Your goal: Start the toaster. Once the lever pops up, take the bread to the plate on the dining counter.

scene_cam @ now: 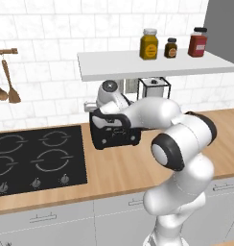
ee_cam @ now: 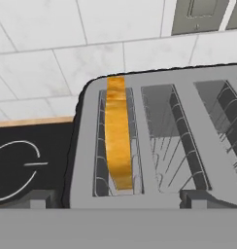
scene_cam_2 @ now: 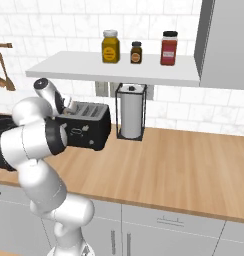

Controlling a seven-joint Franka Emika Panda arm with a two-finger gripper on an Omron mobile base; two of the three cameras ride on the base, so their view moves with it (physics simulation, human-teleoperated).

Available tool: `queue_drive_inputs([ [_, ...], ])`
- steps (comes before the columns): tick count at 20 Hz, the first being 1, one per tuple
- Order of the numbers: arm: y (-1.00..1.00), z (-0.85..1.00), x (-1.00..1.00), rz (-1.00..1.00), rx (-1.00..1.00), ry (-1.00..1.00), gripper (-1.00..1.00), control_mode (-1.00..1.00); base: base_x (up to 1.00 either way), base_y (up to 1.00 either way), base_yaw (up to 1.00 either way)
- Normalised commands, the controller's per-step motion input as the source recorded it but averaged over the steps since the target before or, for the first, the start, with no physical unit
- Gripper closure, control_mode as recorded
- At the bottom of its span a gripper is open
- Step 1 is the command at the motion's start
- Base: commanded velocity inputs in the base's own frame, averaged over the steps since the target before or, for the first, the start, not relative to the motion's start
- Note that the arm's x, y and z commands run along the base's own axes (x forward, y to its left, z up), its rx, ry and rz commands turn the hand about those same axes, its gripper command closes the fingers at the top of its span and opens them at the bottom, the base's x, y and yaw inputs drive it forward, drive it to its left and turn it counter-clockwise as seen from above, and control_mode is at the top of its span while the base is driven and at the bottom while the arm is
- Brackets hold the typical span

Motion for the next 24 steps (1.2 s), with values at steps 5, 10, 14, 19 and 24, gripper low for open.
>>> queue_drive_inputs([
  [5,0.00,0.00,0.13,0.00,0.00,0.01,-1.00,-1.00,0.00,0.00,0.00],
  [10,0.00,-0.02,0.14,0.00,0.00,0.01,-1.00,-1.00,0.00,0.00,0.00],
  [14,0.00,-0.06,0.13,0.00,0.00,0.00,-1.00,-1.00,0.00,0.00,0.00],
  [19,0.02,-0.08,0.13,0.00,0.00,0.01,-1.00,-1.00,0.00,0.00,0.00],
  [24,0.03,-0.07,0.15,0.00,0.00,0.01,-1.00,-1.00,0.00,0.00,0.00],
])
